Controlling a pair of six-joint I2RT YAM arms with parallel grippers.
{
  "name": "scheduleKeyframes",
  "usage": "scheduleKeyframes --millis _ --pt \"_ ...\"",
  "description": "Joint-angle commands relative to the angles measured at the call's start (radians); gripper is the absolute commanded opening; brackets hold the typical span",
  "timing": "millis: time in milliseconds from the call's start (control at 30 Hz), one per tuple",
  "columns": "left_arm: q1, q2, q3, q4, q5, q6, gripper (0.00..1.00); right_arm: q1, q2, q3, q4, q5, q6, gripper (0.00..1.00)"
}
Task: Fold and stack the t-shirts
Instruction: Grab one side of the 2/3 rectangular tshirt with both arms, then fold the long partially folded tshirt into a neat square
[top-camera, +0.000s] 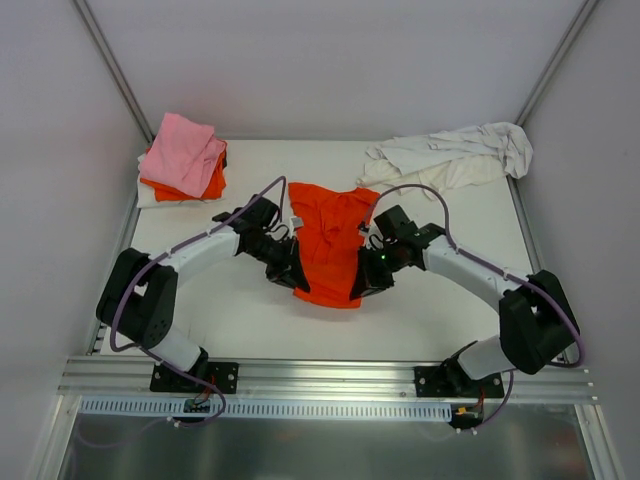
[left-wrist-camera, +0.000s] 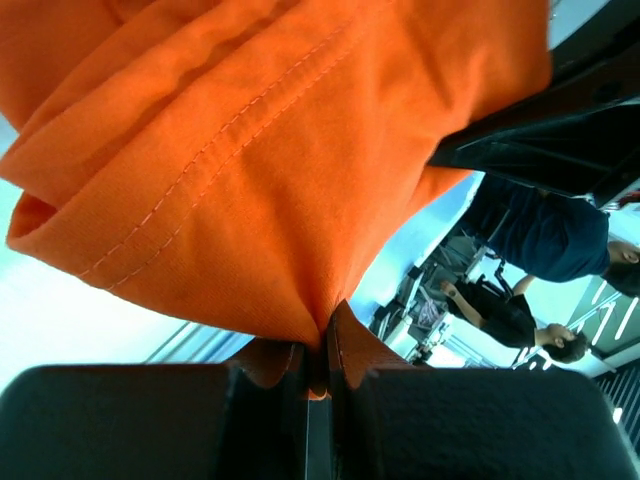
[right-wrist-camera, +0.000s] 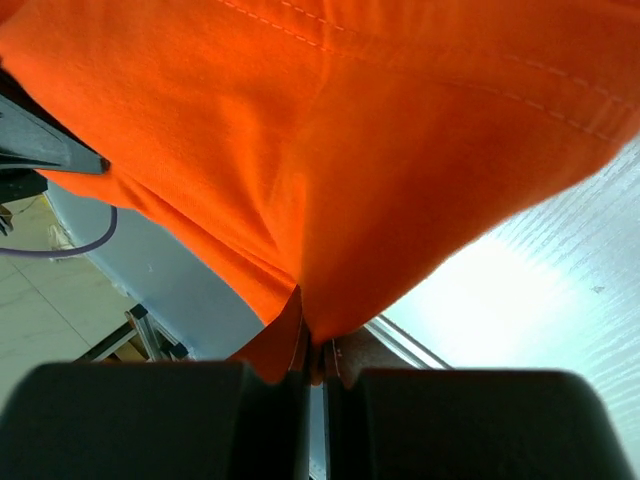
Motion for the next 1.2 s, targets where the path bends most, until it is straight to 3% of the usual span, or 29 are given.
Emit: scheduleKeyframes --millis 0,333,567,867,1167 --pt "0.014 -0.035 0.109 -0.112 -0.003 0.011 0.0 -0.013 -0.027 0.066 -0.203 0.023 -0.065 0.0" --pt "0.063 0.15 0.445 -0.183 0.074 -0.044 0.0 -0.159 0.132 0.376 -0.321 -0.054 -0.149 0.0" --pt "0.114 0.248 0.527 -0.112 0.152 -0.146 0.0 -0.203 0.29 0.562 -0.379 -0.099 -0.178 0.0" --pt "0.137 0.267 0.53 -0.089 0.187 -0.187 0.0 -0.209 0.358 0.631 -0.385 -0.169 -0.147 0.0" --pt "0.135 0.137 0.381 -0.117 0.204 -0.169 0.0 -0.205 0.246 0.476 -0.424 -0.204 -0.16 0.0"
